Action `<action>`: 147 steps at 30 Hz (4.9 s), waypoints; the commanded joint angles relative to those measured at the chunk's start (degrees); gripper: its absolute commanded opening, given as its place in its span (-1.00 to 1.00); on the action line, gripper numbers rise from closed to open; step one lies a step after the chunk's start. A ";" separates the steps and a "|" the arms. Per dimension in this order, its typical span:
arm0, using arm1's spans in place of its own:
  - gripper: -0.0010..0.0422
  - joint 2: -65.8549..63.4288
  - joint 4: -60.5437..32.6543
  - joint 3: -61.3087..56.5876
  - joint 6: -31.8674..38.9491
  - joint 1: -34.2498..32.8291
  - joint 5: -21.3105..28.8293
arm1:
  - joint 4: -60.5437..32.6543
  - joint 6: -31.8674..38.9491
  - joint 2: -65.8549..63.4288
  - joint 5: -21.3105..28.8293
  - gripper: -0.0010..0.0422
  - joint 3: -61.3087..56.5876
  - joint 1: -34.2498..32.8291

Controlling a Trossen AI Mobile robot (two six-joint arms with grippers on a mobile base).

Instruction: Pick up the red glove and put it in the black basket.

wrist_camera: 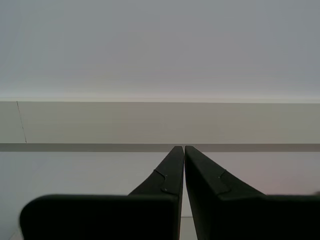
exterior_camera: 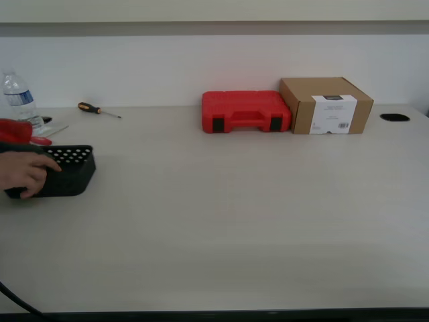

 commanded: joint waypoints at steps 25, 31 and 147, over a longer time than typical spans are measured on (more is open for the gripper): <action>-0.95 -0.02 0.15 0.07 0.15 0.04 0.00 | 0.22 0.13 -0.02 0.11 -0.96 0.02 -0.02; -0.95 -0.02 0.15 0.07 0.15 0.04 0.00 | 0.22 0.13 -0.02 0.11 -0.96 0.02 -0.02; -0.95 -0.02 0.09 0.07 0.15 0.04 0.00 | -72.48 5.97 85.00 -2.51 0.41 62.29 25.11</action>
